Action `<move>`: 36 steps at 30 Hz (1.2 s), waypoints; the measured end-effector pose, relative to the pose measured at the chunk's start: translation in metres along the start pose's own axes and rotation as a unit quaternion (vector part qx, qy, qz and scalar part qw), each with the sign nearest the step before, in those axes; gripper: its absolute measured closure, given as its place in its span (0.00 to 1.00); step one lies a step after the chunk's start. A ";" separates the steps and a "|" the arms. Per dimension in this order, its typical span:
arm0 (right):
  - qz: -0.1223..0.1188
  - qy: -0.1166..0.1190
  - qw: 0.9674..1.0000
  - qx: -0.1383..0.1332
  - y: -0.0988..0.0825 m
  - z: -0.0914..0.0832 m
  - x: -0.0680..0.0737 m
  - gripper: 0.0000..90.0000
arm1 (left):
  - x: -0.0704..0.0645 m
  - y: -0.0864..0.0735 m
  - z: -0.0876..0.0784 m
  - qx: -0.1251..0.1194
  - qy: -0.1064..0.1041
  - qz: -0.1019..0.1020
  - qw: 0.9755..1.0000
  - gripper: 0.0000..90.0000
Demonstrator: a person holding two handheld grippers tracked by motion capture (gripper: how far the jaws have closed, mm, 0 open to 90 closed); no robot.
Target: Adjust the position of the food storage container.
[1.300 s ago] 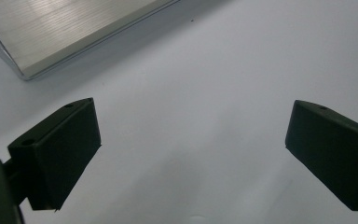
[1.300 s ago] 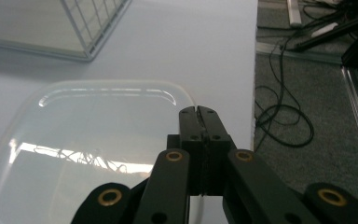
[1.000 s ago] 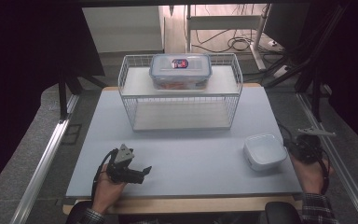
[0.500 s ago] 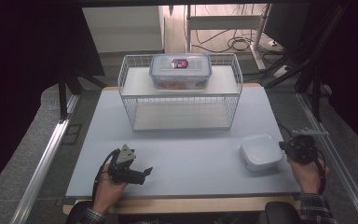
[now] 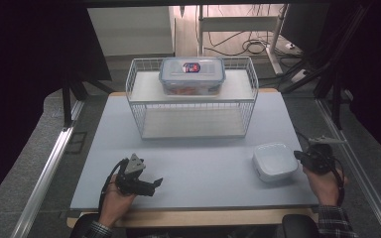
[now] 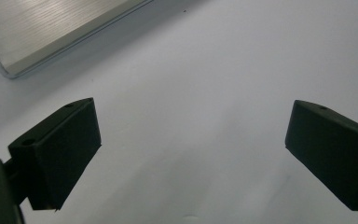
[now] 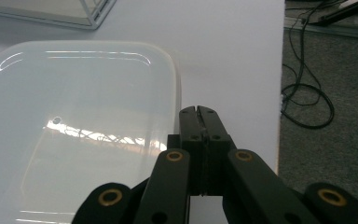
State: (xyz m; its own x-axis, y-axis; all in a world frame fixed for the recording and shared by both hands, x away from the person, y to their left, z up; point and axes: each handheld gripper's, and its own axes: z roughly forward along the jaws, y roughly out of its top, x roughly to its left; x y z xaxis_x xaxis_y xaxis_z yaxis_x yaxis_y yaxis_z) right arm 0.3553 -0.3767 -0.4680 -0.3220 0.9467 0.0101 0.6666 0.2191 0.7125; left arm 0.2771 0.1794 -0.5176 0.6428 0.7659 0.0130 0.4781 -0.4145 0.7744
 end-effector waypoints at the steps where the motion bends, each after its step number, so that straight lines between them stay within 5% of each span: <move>1: -0.002 0.002 1.000 0.000 0.000 0.001 0.001 0.99 | 0.000 0.000 0.000 0.000 0.000 0.000 1.000 0.04; 19: -0.045 0.094 0.994 0.013 0.009 0.016 0.051 0.99 | -0.002 0.000 0.002 0.007 -0.002 0.004 1.000 0.04; 29: -0.070 0.159 0.984 0.026 0.013 0.026 0.091 0.99 | -0.002 0.000 0.004 0.010 -0.002 0.006 1.000 0.04; 36: -0.100 0.205 0.973 0.037 0.014 0.034 0.127 0.99 | -0.002 0.000 0.004 0.013 -0.001 0.007 1.000 0.04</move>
State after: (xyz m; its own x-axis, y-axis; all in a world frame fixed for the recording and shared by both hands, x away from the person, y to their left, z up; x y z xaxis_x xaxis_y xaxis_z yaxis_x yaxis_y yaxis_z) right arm 0.3468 -0.2458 -0.4805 -0.6806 0.7135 0.1665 0.6056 0.4199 0.6760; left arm 0.2787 0.1759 -0.5200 0.6509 0.7588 0.0222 0.4844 -0.4377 0.7574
